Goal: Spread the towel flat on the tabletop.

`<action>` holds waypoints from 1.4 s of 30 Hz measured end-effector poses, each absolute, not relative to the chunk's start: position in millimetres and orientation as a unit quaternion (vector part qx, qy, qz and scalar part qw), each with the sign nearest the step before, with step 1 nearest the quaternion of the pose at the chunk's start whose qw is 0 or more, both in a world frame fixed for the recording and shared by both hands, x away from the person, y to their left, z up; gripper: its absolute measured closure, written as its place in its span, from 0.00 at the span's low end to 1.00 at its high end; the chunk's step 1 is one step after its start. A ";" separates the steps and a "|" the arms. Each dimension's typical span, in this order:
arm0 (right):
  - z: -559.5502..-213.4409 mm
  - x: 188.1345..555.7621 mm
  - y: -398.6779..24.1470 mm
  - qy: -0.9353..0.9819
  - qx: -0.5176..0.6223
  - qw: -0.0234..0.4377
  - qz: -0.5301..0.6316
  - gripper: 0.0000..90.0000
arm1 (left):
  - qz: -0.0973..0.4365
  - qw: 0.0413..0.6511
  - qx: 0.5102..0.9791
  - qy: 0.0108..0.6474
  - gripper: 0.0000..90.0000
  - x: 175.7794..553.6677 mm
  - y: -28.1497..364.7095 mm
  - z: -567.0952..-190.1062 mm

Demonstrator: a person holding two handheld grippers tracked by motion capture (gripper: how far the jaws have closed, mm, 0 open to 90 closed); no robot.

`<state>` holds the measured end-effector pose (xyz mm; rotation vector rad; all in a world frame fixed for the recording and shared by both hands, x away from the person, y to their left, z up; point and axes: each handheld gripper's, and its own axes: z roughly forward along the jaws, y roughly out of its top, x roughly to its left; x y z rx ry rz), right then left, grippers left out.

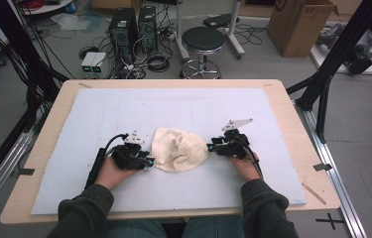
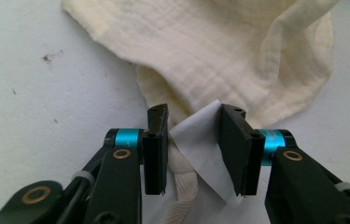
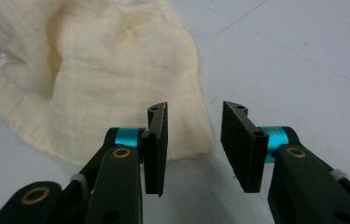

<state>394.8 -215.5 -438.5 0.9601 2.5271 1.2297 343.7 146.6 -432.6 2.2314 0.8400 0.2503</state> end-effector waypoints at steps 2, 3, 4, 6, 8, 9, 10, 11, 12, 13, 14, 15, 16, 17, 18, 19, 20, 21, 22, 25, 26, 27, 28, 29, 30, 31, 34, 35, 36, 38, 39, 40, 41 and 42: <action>-441.2 395.5 -209.2 0.859 0.317 0.091 0.392 0.72 | 0.105 0.364 0.865 0.329 0.73 342.1 145.2 -433.4; -443.2 395.8 -207.6 0.862 0.315 0.095 0.386 0.74 | 0.105 0.368 0.863 0.331 0.74 341.4 145.2 -434.5; -443.0 395.8 -208.1 0.859 0.321 0.094 0.387 0.78 | 0.108 0.370 0.861 0.332 0.76 340.9 145.3 -435.3; -443.6 397.0 -209.6 0.857 0.324 0.093 0.391 0.85 | 0.110 0.372 0.862 0.328 0.80 339.9 144.1 -435.4; -443.7 396.9 -209.3 0.858 0.322 0.083 0.392 0.91 | 0.117 0.370 0.863 0.324 0.84 338.2 141.8 -435.2; -443.1 396.1 -208.5 0.860 0.319 0.086 0.390 0.92 | 0.118 0.369 0.865 0.319 0.86 337.8 141.6 -435.0; -442.8 395.7 -207.6 0.862 0.315 0.088 0.387 0.93 | 0.120 0.370 0.863 0.321 0.88 336.7 140.8 -435.1; -442.6 395.3 -207.2 0.862 0.315 0.088 0.387 0.93 | 0.125 0.369 0.864 0.318 0.91 336.3 140.9 -434.5; -442.2 395.2 -207.6 0.862 0.317 0.084 0.388 0.93 | 0.126 0.370 0.863 0.321 0.92 335.7 141.2 -434.0; -441.9 394.9 -208.3 0.861 0.320 0.080 0.388 0.93 | 0.124 0.375 0.861 0.322 0.93 335.1 142.1 -433.3; -441.4 394.6 -209.3 0.861 0.319 0.074 0.390 0.93 | 0.123 0.378 0.859 0.323 0.94 334.0 143.5 -431.6; -439.9 393.4 -210.2 0.861 0.317 0.074 0.391 0.93 | 0.122 0.384 0.857 0.321 0.95 332.8 145.2 -429.4; -437.4 391.4 -211.2 0.861 0.316 0.075 0.392 0.93 | 0.122 0.394 0.852 0.322 0.95 330.5 147.4 -425.5; -433.5 389.0 -213.4 0.858 0.313 0.077 0.401 0.93 | 0.125 0.401 0.849 0.321 0.95 328.6 149.5 -421.9; -429.7 387.2 -215.3 0.855 0.315 0.075 0.406 0.93 | 0.124 0.406 0.846 0.323 0.95 326.5 151.1 -419.0; -426.5 385.7 -216.7 0.854 0.315 0.074 0.408 0.93 | 0.126 0.410 0.845 0.320 0.96 324.7 153.8 -415.2; -421.9 383.1 -218.5 0.852 0.312 0.073 0.413 0.93 | 0.127 0.416 0.842 0.320 0.96 322.0 156.2 -411.5; -417.5 380.5 -219.6 0.851 0.309 0.074 0.419 0.93 | 0.127 0.422 0.839 0.321 0.96 319.2 158.4 -408.4; -413.0 377.7 -220.1 0.850 0.307 0.074 0.422 0.93 | 0.129 0.424 0.838 0.319 0.96 316.4 160.9 -405.3; -400.6 366.3 -219.7 0.854 0.293 0.081 0.423 0.93 | 0.124 0.432 0.835 0.317 0.96 306.9 166.3 -398.1; -397.5 362.1 -219.4 0.854 0.288 0.082 0.425 0.93 | 0.124 0.433 0.835 0.315 0.96 302.3 168.4 -395.8; -393.9 355.7 -219.0 0.856 0.282 0.083 0.424 0.93 | 0.122 0.434 0.836 0.314 0.96 299.4 169.7 -394.7; -392.2 351.5 -218.5 0.857 0.279 0.085 0.425 0.93 | 0.120 0.435 0.835 0.314 0.96 295.4 171.5 -394.1; -390.0 346.2 -217.8 0.859 0.274 0.086 0.423 0.93 | 0.120 0.434 0.836 0.314 0.96 291.4 173.3 -394.0; -388.4 340.9 -217.3 0.861 0.268 0.088 0.423 0.93 | 0.119 0.434 0.835 0.317 0.96 287.2 174.8 -394.6; -387.3 335.4 -217.1 0.863 0.263 0.087 0.424 0.93 | 0.118 0.433 0.836 0.316 0.96 284.5 176.3 -395.2; -388.9 318.3 -217.9 0.868 0.254 0.083 0.419 0.93 | 0.114 0.433 0.833 0.324 0.95 272.1 181.9 -400.7; -390.7 312.8 -218.5 0.870 0.252 0.078 0.417 0.93 | 0.115 0.431 0.833 0.326 0.95 268.1 183.1 -402.8; -392.5 306.7 -218.8 0.871 0.250 0.074 0.416 0.93 | 0.112 0.429 0.835 0.324 0.95 264.3 184.4 -404.8; -396.0 293.4 -218.0 0.878 0.241 0.068 0.407 0.92 | 0.112 0.427 0.835 0.327 0.95 256.4 185.5 -408.9; -397.7 287.1 -217.6 0.881 0.235 0.066 0.406 0.92 | 0.112 0.424 0.837 0.326 0.95 253.0 186.7 -410.3; -399.2 281.2 -217.6 0.883 0.230 0.064 0.404 0.92 | 0.111 0.424 0.837 0.327 0.95 250.2 187.9 -411.8; -401.0 275.8 -217.6 0.885 0.231 0.059 0.400 0.92 | 0.111 0.422 0.838 0.329 0.95 248.0 188.7 -413.2; -403.6 272.5 -218.0 0.886 0.228 0.057 0.399 0.92 | 0.110 0.420 0.838 0.330 0.95 246.4 189.6 -414.7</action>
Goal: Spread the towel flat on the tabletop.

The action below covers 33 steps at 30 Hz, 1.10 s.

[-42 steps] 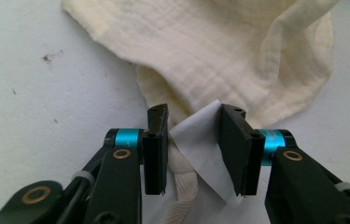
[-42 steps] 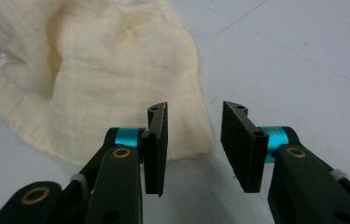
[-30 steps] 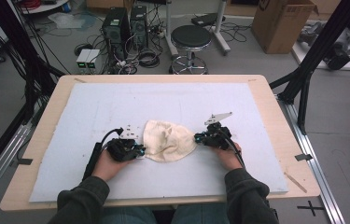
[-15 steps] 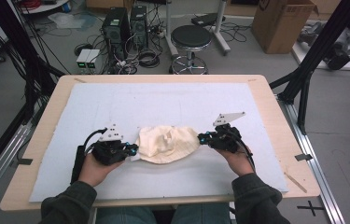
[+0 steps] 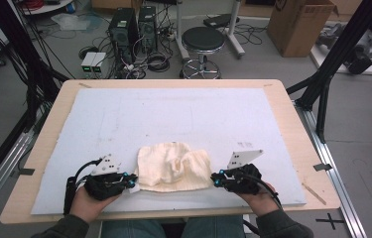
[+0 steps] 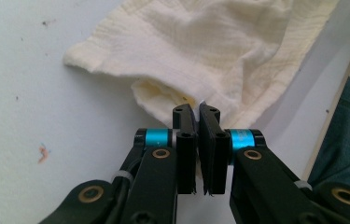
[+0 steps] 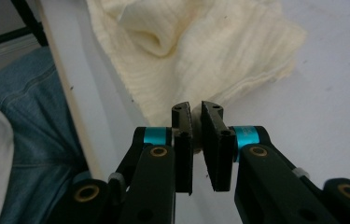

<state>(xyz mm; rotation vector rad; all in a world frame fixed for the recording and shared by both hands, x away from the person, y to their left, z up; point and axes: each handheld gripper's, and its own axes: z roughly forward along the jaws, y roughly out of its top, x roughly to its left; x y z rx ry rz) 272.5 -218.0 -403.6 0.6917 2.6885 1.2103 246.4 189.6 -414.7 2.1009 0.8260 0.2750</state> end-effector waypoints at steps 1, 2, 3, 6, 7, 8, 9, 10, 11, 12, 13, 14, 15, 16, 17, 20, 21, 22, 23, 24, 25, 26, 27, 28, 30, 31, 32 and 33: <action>-406.3 269.5 -218.6 0.886 0.230 0.049 0.399 0.92 | 0.109 0.418 0.839 0.331 0.95 245.4 190.5 -416.1; -409.6 266.9 -218.7 0.886 0.232 0.040 0.399 0.92 | 0.107 0.420 0.837 0.333 0.94 244.5 191.1 -417.5; -412.6 264.3 -218.6 0.889 0.232 0.037 0.394 0.92 | 0.105 0.420 0.839 0.329 0.94 244.1 191.7 -418.7; -422.2 258.9 -217.2 0.893 0.229 0.029 0.387 0.90 | 0.091 0.425 0.840 0.326 0.89 243.6 192.2 -421.8; -424.4 258.5 -217.4 0.893 0.229 0.025 0.386 0.89 | 0.089 0.429 0.837 0.328 0.85 243.8 192.5 -421.8; -425.4 258.4 -217.9 0.893 0.230 0.024 0.387 0.86 | 0.090 0.430 0.836 0.329 0.80 244.5 193.3 -420.9; -424.6 258.3 -218.7 0.892 0.229 0.024 0.390 0.83 | 0.089 0.434 0.834 0.329 0.76 245.6 194.6 -419.5; -422.2 258.5 -220.1 0.889 0.229 0.025 0.395 0.80 | 0.086 0.438 0.832 0.330 0.72 247.2 196.2 -417.5; -418.4 258.9 -221.9 0.886 0.230 0.026 0.401 0.77 | 0.085 0.444 0.828 0.331 0.69 249.0 197.4 -415.2; -414.1 260.1 -223.8 0.882 0.230 0.029 0.410 0.75 | 0.087 0.445 0.827 0.331 0.67 251.6 198.6 -412.8; -409.7 262.4 -225.9 0.878 0.230 0.034 0.418 0.74 | 0.090 0.446 0.825 0.335 0.65 254.9 198.7 -410.4; -405.0 264.8 -227.6 0.875 0.232 0.039 0.424 0.73 | 0.094 0.446 0.824 0.335 0.62 259.1 198.9 -408.2; -400.3 268.3 -228.9 0.872 0.233 0.044 0.429 0.73 | 0.095 0.447 0.823 0.337 0.61 263.6 198.5 -406.3; -396.1 272.8 -230.3 0.869 0.233 0.050 0.434 0.72 | 0.096 0.448 0.822 0.337 0.60 268.7 197.6 -404.8; -392.1 277.7 -231.0 0.866 0.235 0.055 0.438 0.72 | 0.101 0.450 0.819 0.340 0.59 274.0 196.0 -403.8; -383.8 296.6 -228.9 0.861 0.239 0.070 0.444 0.72 | 0.113 0.448 0.815 0.349 0.58 290.0 188.7 -402.6; -382.3 304.4 -227.0 0.859 0.244 0.072 0.443 0.72 | 0.117 0.447 0.814 0.352 0.57 295.5 185.8 -403.0; -381.9 313.6 -224.7 0.858 0.246 0.076 0.444 0.72 | 0.119 0.447 0.811 0.359 0.57 302.4 181.7 -404.5; -382.7 324.7 -220.7 0.857 0.251 0.076 0.443 0.72 | 0.121 0.444 0.811 0.362 0.56 307.8 178.5 -406.2; -384.8 333.7 -217.3 0.857 0.256 0.073 0.442 0.72 | 0.120 0.438 0.813 0.364 0.56 312.2 175.7 -407.3; -386.9 340.9 -214.9 0.857 0.260 0.071 0.440 0.71 | 0.124 0.432 0.815 0.364 0.56 317.0 172.0 -409.5; -390.6 349.9 -211.7 0.856 0.264 0.064 0.440 0.70 | 0.128 0.425 0.818 0.366 0.55 321.9 169.1 -411.9; -395.0 358.1 -208.3 0.856 0.268 0.058 0.439 0.69 | 0.124 0.421 0.819 0.371 0.55 326.6 166.5 -414.5; -399.6 364.8 -204.7 0.858 0.270 0.047 0.435 0.68 | 0.124 0.413 0.822 0.372 0.54 330.7 164.7 -416.7; -409.3 375.6 -198.0 0.863 0.270 0.029 0.426 0.66 | 0.122 0.399 0.828 0.375 0.54 338.4 162.8 -421.8; -414.2 380.2 -195.4 0.865 0.274 0.021 0.420 0.65 | 0.120 0.394 0.828 0.380 0.54 341.8 162.0 -424.7; -419.5 385.0 -193.8 0.867 0.278 0.014 0.413 0.65 | 0.120 0.384 0.833 0.380 0.54 344.4 162.4 -427.0; -424.2 389.0 -192.8 0.869 0.282 0.006 0.407 0.65 | 0.116 0.380 0.833 0.385 0.54 346.5 162.4 -429.7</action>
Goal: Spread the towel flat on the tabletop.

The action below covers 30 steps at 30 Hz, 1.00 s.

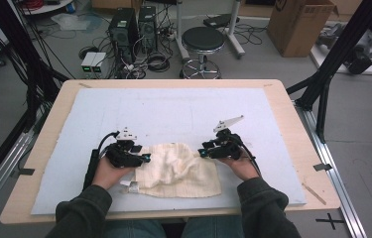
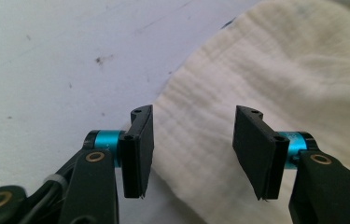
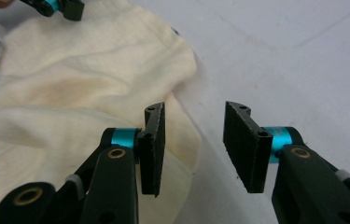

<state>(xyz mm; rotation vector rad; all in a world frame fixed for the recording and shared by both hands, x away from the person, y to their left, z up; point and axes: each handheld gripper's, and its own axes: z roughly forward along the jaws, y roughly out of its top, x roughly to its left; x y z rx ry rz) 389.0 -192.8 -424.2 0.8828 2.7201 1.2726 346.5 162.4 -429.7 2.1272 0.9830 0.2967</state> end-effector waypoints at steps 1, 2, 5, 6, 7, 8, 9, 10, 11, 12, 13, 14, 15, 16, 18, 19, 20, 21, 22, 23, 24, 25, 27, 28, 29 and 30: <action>-428.3 392.0 -191.8 0.871 0.282 -0.006 0.402 0.65 | 0.112 0.374 0.836 0.386 0.54 348.2 162.8 -431.7; -431.5 393.7 -190.3 0.872 0.282 -0.016 0.399 0.66 | 0.109 0.370 0.838 0.386 0.56 348.7 162.0 -433.3; -436.9 394.3 -185.1 0.878 0.271 -0.035 0.394 0.78 | 0.126 0.361 0.844 0.376 0.68 347.6 160.1 -433.8; -437.8 393.1 -183.0 0.882 0.268 -0.033 0.385 0.85 | 0.136 0.355 0.846 0.373 0.74 346.6 159.1 -433.8; -438.2 391.7 -181.4 0.887 0.266 -0.033 0.377 0.90 | 0.145 0.350 0.847 0.372 0.80 345.9 158.5 -433.6; -437.7 391.4 -181.4 0.889 0.259 -0.030 0.377 0.95 | 0.146 0.349 0.847 0.372 0.88 345.9 158.9 -433.2; -436.5 390.1 -181.6 0.889 0.261 -0.028 0.376 0.95 | 0.143 0.348 0.850 0.367 0.95 345.8 159.4 -433.2; -435.2 389.3 -182.3 0.889 0.262 -0.019 0.375 0.96 | 0.148 0.347 0.851 0.366 0.97 345.4 159.0 -433.0; -432.9 387.6 -183.4 0.890 0.263 -0.010 0.372 0.96 | 0.149 0.349 0.849 0.366 0.98 344.8 159.1 -432.2; -428.3 384.5 -185.9 0.890 0.262 0.003 0.373 0.96 | 0.149 0.351 0.848 0.367 0.99 344.7 159.7 -431.4; -425.0 383.0 -188.2 0.889 0.260 0.012 0.378 0.96 | 0.153 0.357 0.844 0.370 0.99 344.5 161.0 -430.2; -418.6 380.5 -193.1 0.884 0.264 0.023 0.385 0.96 | 0.154 0.360 0.842 0.372 0.99 344.6 162.1 -429.2; -414.3 379.5 -196.4 0.882 0.266 0.031 0.387 0.96 | 0.155 0.365 0.838 0.375 0.99 344.8 163.7 -427.2; -408.1 377.6 -200.7 0.880 0.267 0.043 0.390 0.96 | 0.155 0.372 0.833 0.380 0.99 344.6 165.8 -424.4; -392.7 372.3 -210.2 0.873 0.272 0.070 0.399 0.96 | 0.153 0.386 0.825 0.383 0.99 344.2 168.2 -420.8; -387.8 370.6 -213.0 0.871 0.273 0.077 0.402 0.96 | 0.151 0.389 0.823 0.384 0.99 344.1 169.0 -418.9; -382.4 368.5 -216.4 0.869 0.271 0.085 0.405 0.96 | 0.149 0.392 0.823 0.383 0.99 343.9 169.2 -417.7; -379.0 366.8 -218.9 0.869 0.269 0.091 0.405 0.96 | 0.148 0.393 0.822 0.384 0.99 343.3 169.2 -416.7; -377.9 364.6 -220.1 0.870 0.270 0.095 0.400 0.96 | 0.148 0.395 0.821 0.384 0.99 342.8 169.1 -416.6; -379.3 362.4 -220.8 0.873 0.272 0.096 0.393 0.95 | 0.146 0.392 0.824 0.382 0.99 342.6 169.3 -416.7; -383.5 360.3 -220.6 0.876 0.275 0.093 0.385 0.95 | 0.146 0.388 0.826 0.382 0.99 342.2 169.2 -417.6; -390.5 359.1 -219.9 0.881 0.273 0.088 0.377 0.95 | 0.144 0.385 0.828 0.382 0.99 342.3 169.2 -419.1; -407.9 356.7 -217.2 0.890 0.279 0.070 0.354 0.85 | 0.139 0.376 0.833 0.381 0.99 343.3 169.3 -422.1; -415.8 357.0 -216.8 0.892 0.280 0.045 0.352 0.80 | 0.137 0.374 0.833 0.383 0.99 343.5 169.5 -423.2; -420.9 356.6 -216.9 0.891 0.280 0.028 0.357 0.78 | 0.134 0.374 0.834 0.383 0.98 343.8 170.0 -424.3; -422.2 355.1 -217.9 0.886 0.280 0.028 0.369 0.76 | 0.135 0.370 0.835 0.383 0.98 344.2 170.4 -425.0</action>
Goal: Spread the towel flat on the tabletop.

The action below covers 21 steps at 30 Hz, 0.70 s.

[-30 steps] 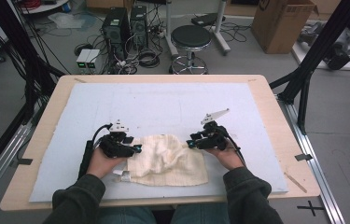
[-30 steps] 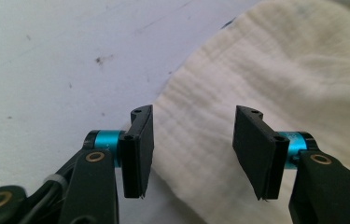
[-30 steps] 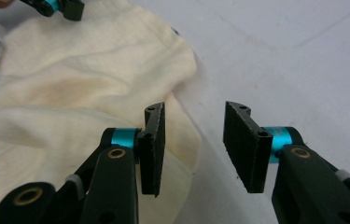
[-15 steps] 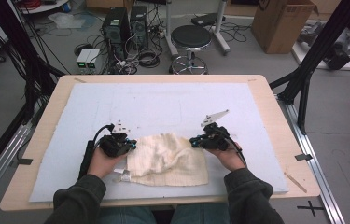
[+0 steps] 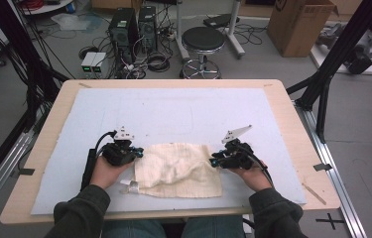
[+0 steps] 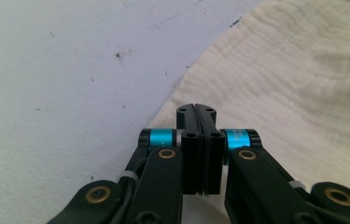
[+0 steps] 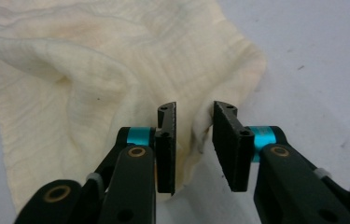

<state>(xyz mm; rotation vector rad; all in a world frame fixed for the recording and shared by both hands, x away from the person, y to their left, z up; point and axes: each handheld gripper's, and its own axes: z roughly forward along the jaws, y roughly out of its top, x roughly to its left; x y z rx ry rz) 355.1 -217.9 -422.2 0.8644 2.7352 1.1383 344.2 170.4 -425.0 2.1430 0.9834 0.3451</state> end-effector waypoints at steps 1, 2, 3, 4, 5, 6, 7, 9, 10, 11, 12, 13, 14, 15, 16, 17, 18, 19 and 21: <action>-420.3 354.9 -220.4 0.879 0.282 0.028 0.384 0.74 | 0.135 0.369 0.836 0.384 0.98 344.8 170.6 -425.7; -416.5 355.5 -223.9 0.870 0.287 0.028 0.401 0.74 | 0.135 0.367 0.835 0.387 0.98 345.2 170.7 -426.1; -411.9 356.9 -227.6 0.862 0.292 0.031 0.413 0.74 | 0.135 0.367 0.835 0.388 0.98 346.2 171.1 -426.6; -406.8 359.2 -230.8 0.859 0.295 0.040 0.417 0.74 | 0.134 0.366 0.836 0.387 0.98 347.3 171.8 -426.9; -402.5 361.9 -233.6 0.856 0.300 0.050 0.418 0.74 | 0.135 0.366 0.834 0.390 0.98 348.0 171.3 -428.0; -399.2 365.0 -236.5 0.852 0.305 0.054 0.422 0.74 | 0.134 0.362 0.835 0.392 0.98 348.6 170.9 -429.1; -397.4 368.8 -239.1 0.847 0.310 0.057 0.428 0.75 | 0.134 0.358 0.836 0.393 0.98 349.4 170.4 -430.5; -399.6 378.3 -242.5 0.840 0.330 0.057 0.428 0.75 | 0.134 0.353 0.839 0.392 0.98 350.2 169.6 -431.7; -402.1 381.4 -242.7 0.840 0.336 0.054 0.422 0.75 | 0.134 0.353 0.839 0.392 0.98 350.3 169.5 -431.8; -406.0 384.8 -242.0 0.843 0.342 0.049 0.413 0.74 | 0.135 0.355 0.838 0.392 0.98 350.3 169.6 -431.6; -410.5 386.8 -240.3 0.845 0.343 0.045 0.409 0.74 | 0.133 0.356 0.837 0.393 0.98 350.2 170.0 -431.3; -414.5 387.7 -238.3 0.847 0.342 0.040 0.405 0.74 | 0.134 0.357 0.837 0.393 0.98 350.3 170.7 -431.2; -418.6 388.0 -235.7 0.850 0.341 0.038 0.400 0.73 | 0.133 0.357 0.837 0.393 0.98 350.4 171.6 -430.9; -422.0 388.4 -233.2 0.855 0.342 0.031 0.389 0.73 | 0.133 0.360 0.835 0.395 0.97 350.6 172.0 -430.8; -425.7 388.7 -231.0 0.858 0.341 0.027 0.383 0.73 | 0.130 0.363 0.833 0.397 0.95 350.7 172.3 -430.8; -429.1 389.4 -229.3 0.860 0.341 0.025 0.378 0.73 | 0.131 0.363 0.831 0.400 0.90 350.9 172.4 -430.7; -431.8 389.8 -228.3 0.862 0.342 0.025 0.373 0.73 | 0.131 0.361 0.831 0.403 0.81 350.9 172.7 -430.3; -433.8 389.9 -227.5 0.863 0.345 0.022 0.370 0.74 | 0.128 0.363 0.830 0.404 0.74 351.0 172.9 -430.5; -435.8 388.6 -226.9 0.863 0.346 0.026 0.369 0.78 | 0.128 0.365 0.827 0.407 0.68 350.3 173.5 -431.2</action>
